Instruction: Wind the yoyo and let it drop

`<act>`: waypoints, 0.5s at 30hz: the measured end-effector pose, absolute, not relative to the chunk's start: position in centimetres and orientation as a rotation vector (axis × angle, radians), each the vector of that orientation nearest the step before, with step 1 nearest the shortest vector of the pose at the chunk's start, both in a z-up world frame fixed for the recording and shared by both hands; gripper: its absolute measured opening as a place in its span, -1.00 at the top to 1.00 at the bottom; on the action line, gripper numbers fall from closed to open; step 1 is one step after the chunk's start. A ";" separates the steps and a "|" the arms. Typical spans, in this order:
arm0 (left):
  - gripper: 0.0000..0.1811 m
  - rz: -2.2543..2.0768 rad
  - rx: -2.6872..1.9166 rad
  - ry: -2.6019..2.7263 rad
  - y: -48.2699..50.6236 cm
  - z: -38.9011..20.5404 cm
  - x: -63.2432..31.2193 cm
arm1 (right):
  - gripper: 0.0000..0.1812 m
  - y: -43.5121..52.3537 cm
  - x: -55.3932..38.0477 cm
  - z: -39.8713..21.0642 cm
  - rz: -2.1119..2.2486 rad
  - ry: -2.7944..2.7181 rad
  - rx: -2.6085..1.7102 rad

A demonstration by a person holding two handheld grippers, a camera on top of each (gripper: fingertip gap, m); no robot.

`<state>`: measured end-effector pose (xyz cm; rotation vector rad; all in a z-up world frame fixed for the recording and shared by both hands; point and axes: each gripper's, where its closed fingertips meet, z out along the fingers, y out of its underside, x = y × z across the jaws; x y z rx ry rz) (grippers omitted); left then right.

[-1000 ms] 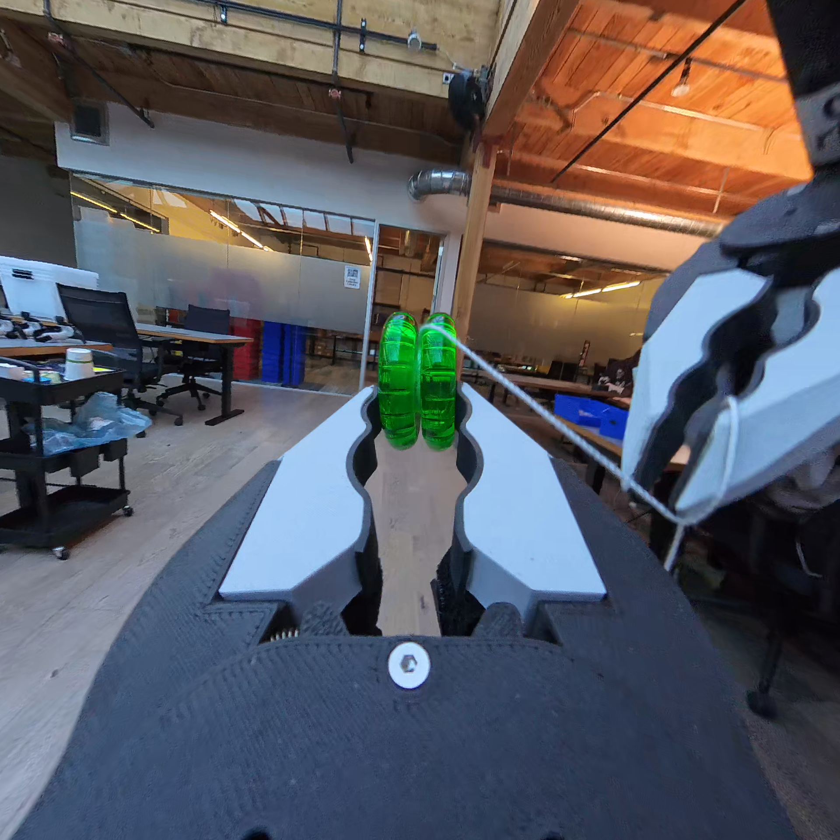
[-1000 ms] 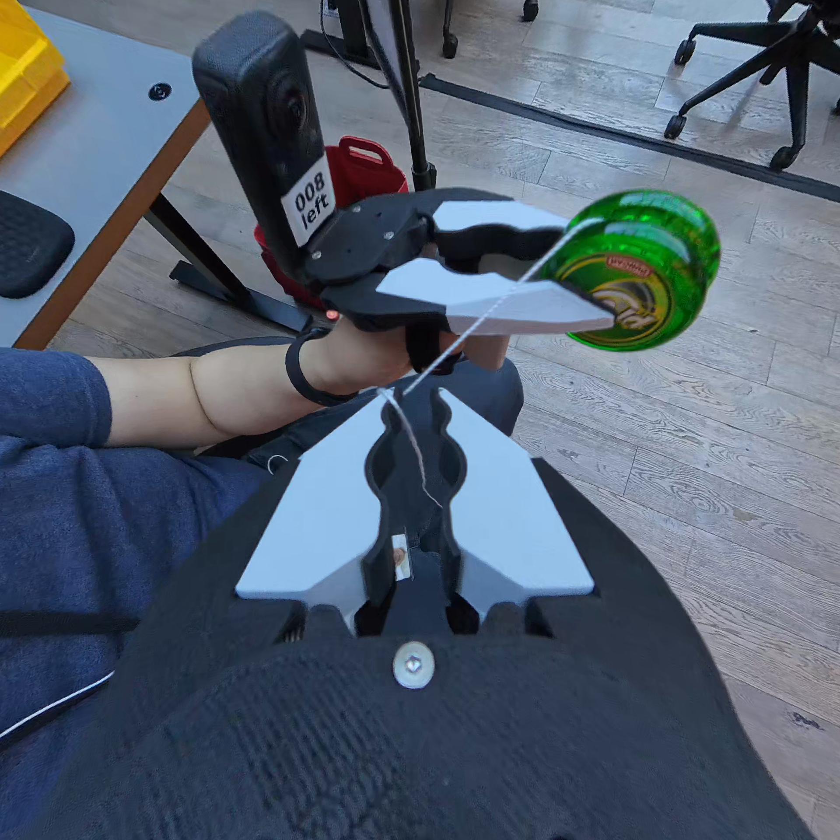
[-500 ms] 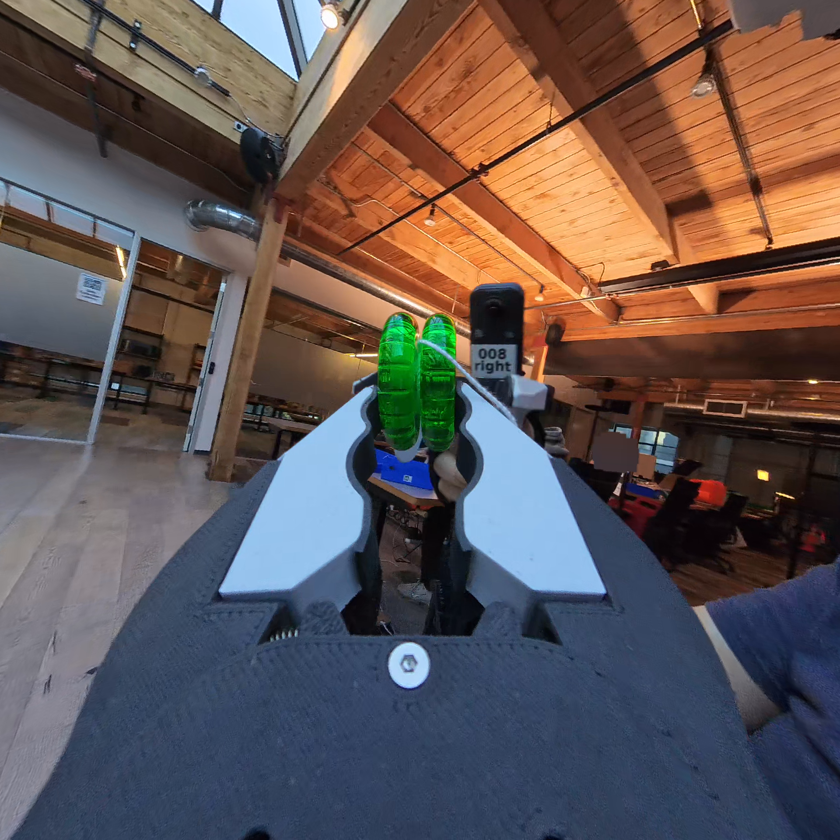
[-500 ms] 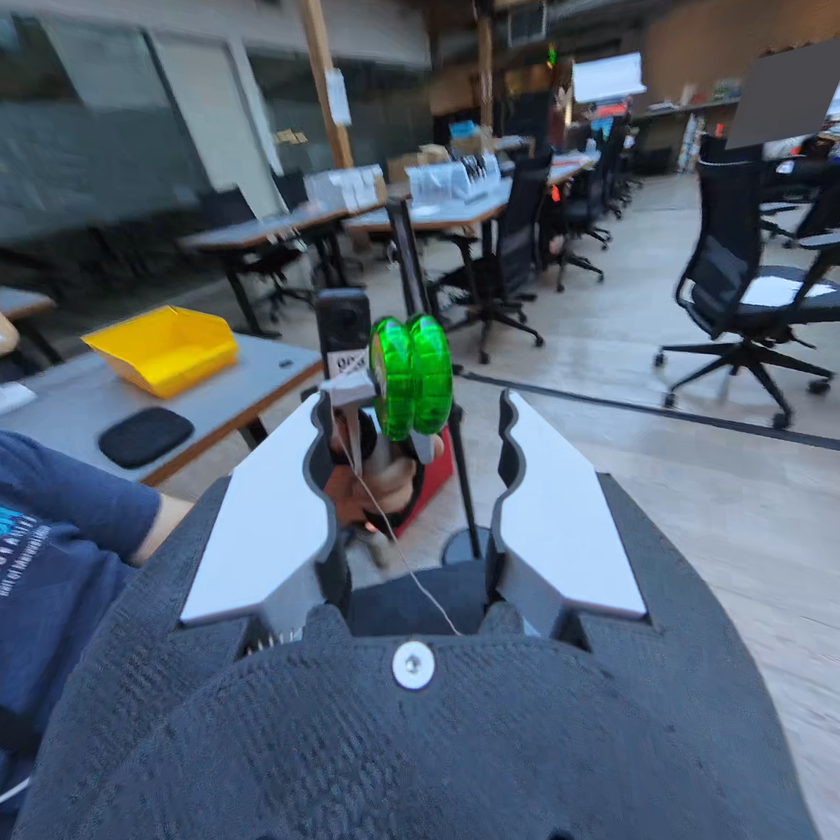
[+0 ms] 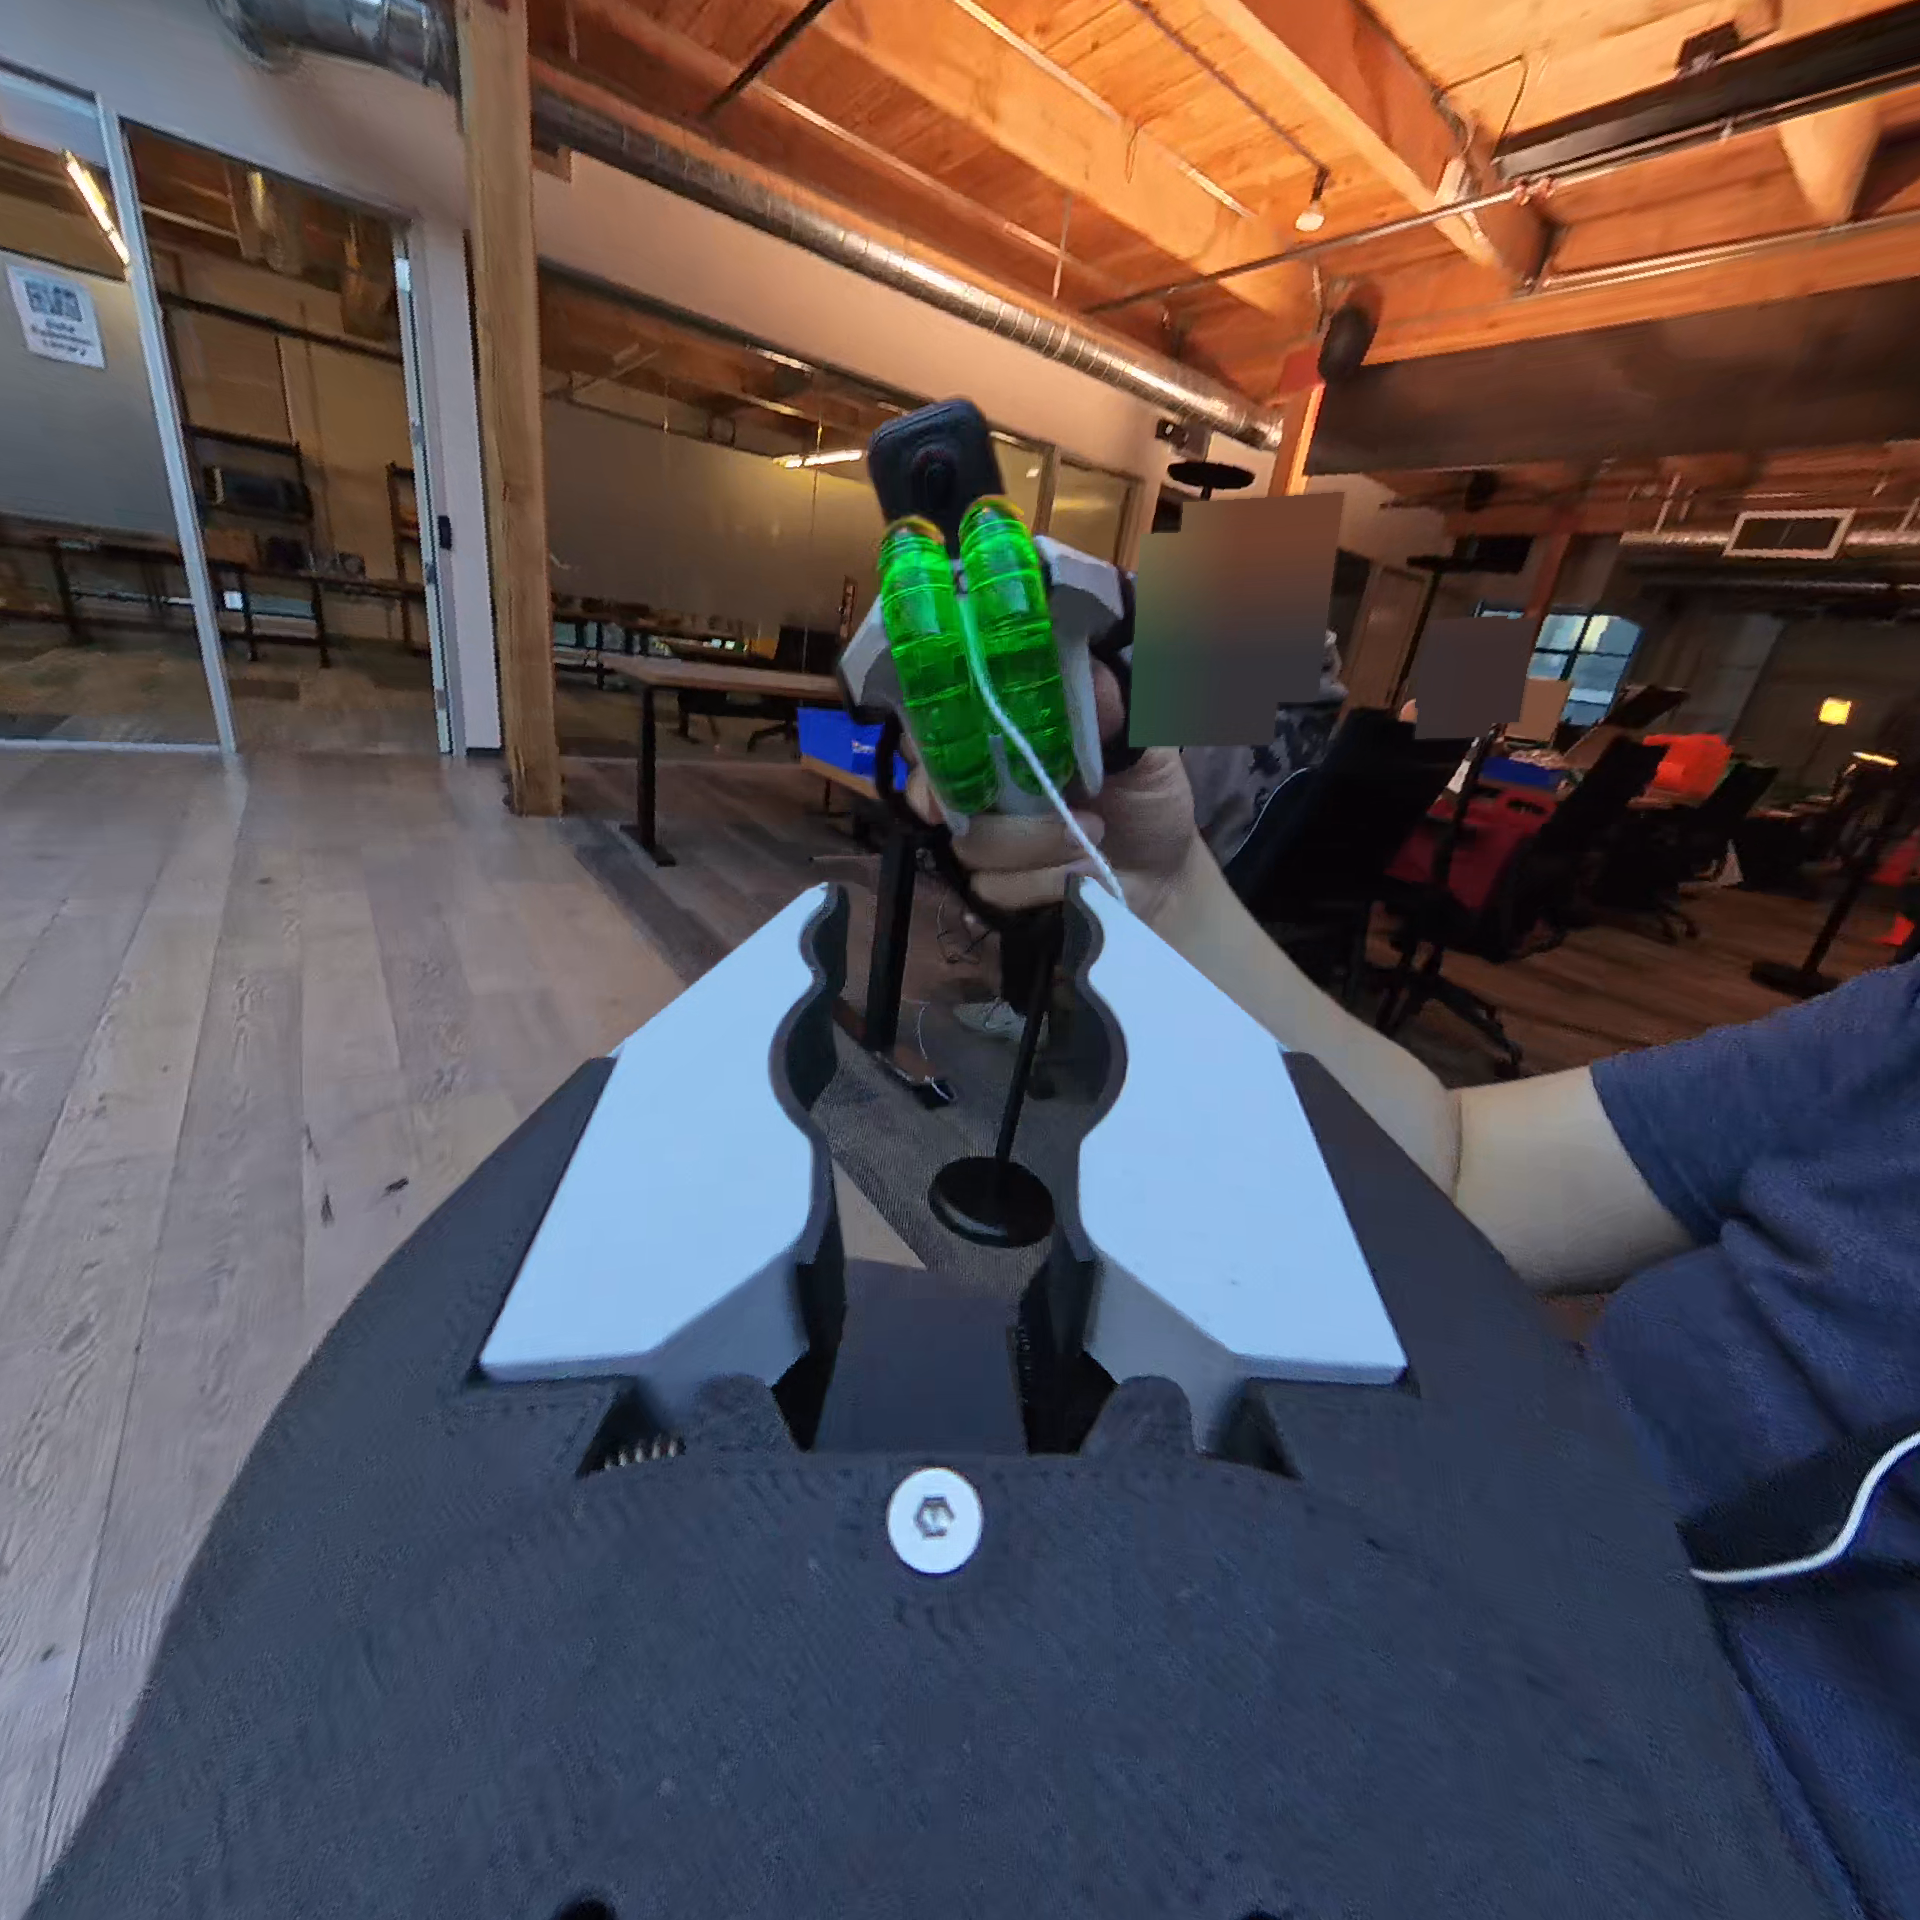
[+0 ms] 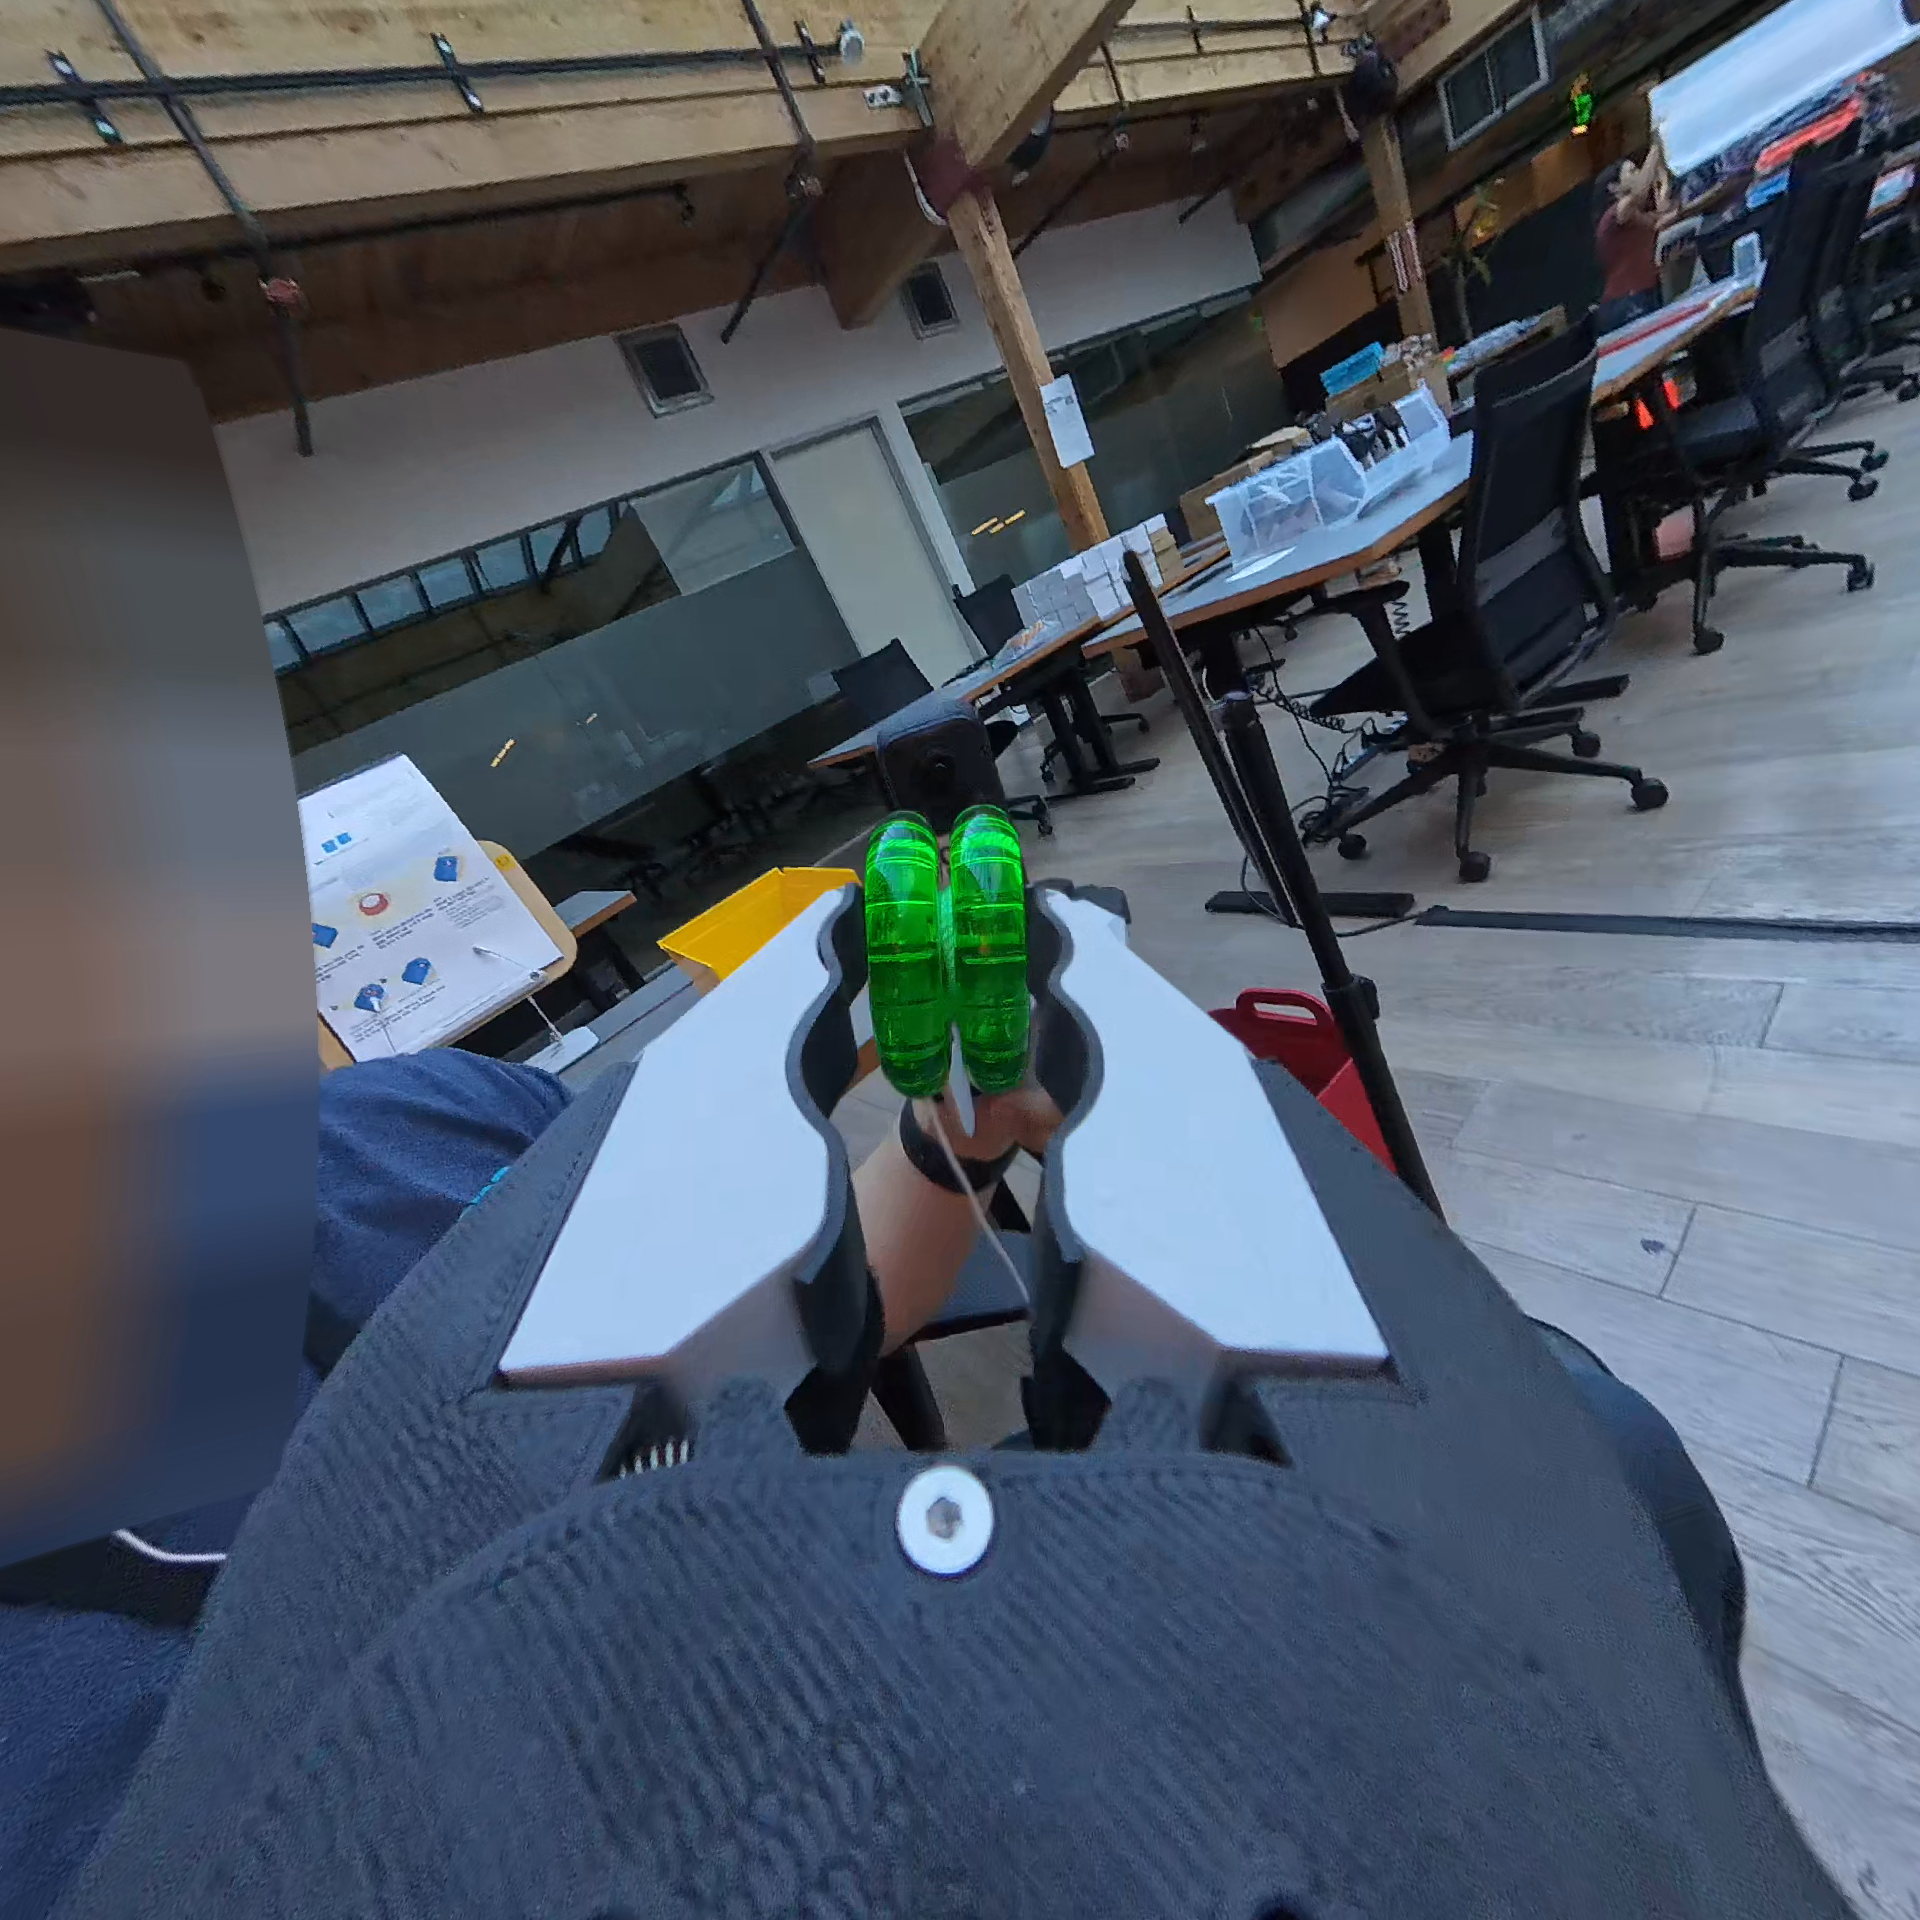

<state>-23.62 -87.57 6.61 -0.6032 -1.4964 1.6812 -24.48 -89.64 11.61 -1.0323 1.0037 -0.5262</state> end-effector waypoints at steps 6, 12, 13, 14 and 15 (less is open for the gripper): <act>0.34 1.606 -0.538 -1.436 -87.2 9.5 -22.4 | 0.69 -90.4 -24.2 11.0 -0.539 1.116 -1.067; 0.67 1.583 -0.561 -1.439 -89.4 9.7 -25.4 | 0.59 -90.0 -23.8 11.1 -0.597 1.027 -1.024; 0.67 1.583 -0.564 -1.397 -89.3 10.2 -25.5 | 0.54 -89.9 -24.1 11.2 -0.608 0.989 -1.020; 0.67 1.563 -0.558 -1.375 -89.2 10.5 -25.5 | 0.49 -89.8 -24.3 11.2 -0.623 0.959 -1.013; 0.68 1.557 -0.545 -1.364 -89.3 10.9 -25.5 | 0.45 -89.8 -24.5 11.0 -0.654 0.926 -1.006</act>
